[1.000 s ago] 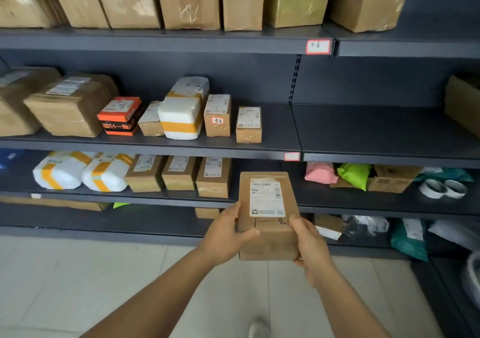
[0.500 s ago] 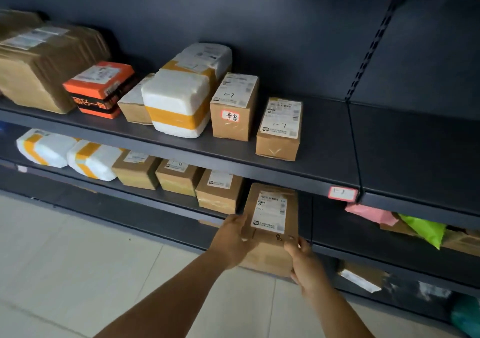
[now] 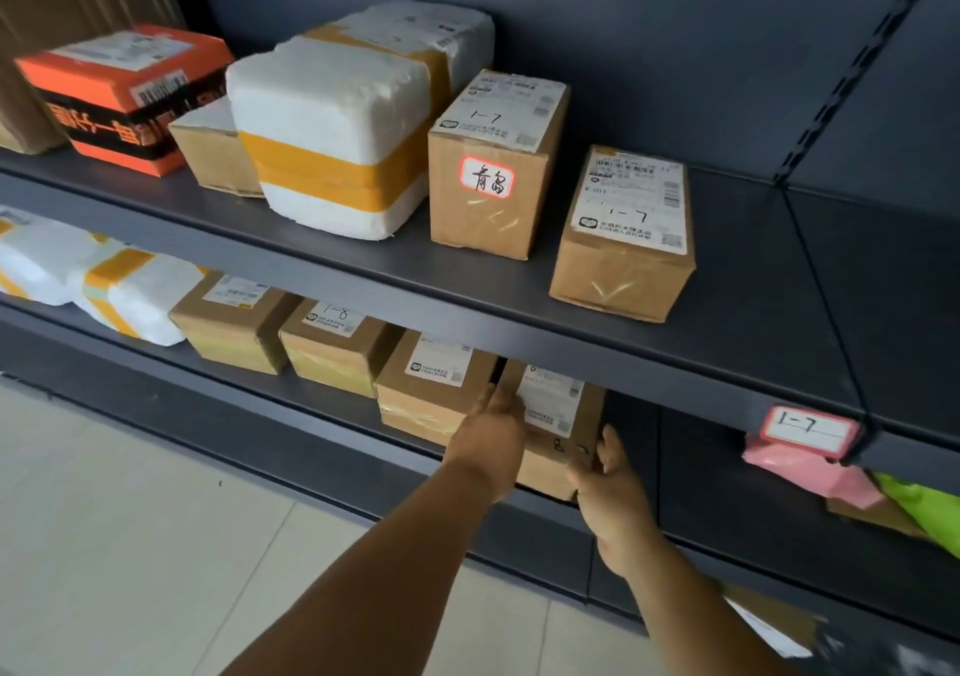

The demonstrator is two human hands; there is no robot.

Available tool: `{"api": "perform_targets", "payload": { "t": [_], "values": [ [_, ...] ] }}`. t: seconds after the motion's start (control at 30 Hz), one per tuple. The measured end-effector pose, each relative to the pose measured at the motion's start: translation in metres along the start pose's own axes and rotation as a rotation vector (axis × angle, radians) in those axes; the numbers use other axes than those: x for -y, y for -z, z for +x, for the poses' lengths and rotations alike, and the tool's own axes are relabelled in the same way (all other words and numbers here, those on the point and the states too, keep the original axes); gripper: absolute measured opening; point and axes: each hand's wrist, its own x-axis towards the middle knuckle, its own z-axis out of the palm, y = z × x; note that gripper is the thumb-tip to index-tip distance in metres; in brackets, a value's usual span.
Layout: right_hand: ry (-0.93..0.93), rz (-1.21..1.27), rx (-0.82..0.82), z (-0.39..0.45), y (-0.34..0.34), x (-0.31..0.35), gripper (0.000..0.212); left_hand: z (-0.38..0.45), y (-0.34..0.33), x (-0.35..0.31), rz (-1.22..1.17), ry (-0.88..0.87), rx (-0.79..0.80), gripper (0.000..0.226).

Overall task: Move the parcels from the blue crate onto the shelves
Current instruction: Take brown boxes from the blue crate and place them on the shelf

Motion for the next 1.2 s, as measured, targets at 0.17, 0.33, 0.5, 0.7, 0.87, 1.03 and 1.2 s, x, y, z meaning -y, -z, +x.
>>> {"api": "perform_targets", "payload": {
  "t": [0.17,0.33,0.5,0.7,0.87,1.03,1.2],
  "values": [
    [0.048,-0.100,-0.034,-0.045,-0.003,0.017,0.069,-0.032,0.020,0.001,0.035,-0.063,-0.005,0.069],
    [0.166,-0.202,-0.086,-0.126,-0.007,0.044,0.062,-0.101,0.058,-0.003,0.013,-0.141,-0.122,0.066],
    [0.287,-0.272,-0.192,-0.212,-0.007,0.073,0.062,-0.177,0.122,-0.020,-0.012,-0.241,-0.258,0.070],
    [0.445,-0.253,-0.316,-0.302,0.008,0.125,0.065,-0.253,0.214,-0.051,-0.032,-0.365,-0.401,0.072],
    [0.630,-0.200,-0.410,-0.360,0.032,0.182,0.064,-0.288,0.288,-0.082,-0.057,-0.469,-0.522,0.074],
    [0.745,-0.171,-0.492,-0.400,0.066,0.239,0.066,-0.302,0.351,-0.120,-0.042,-0.545,-0.618,0.076],
    [0.789,-0.123,-0.567,-0.410,0.116,0.283,0.071,-0.298,0.398,-0.163,-0.031,-0.624,-0.672,0.078]
  ]
}}
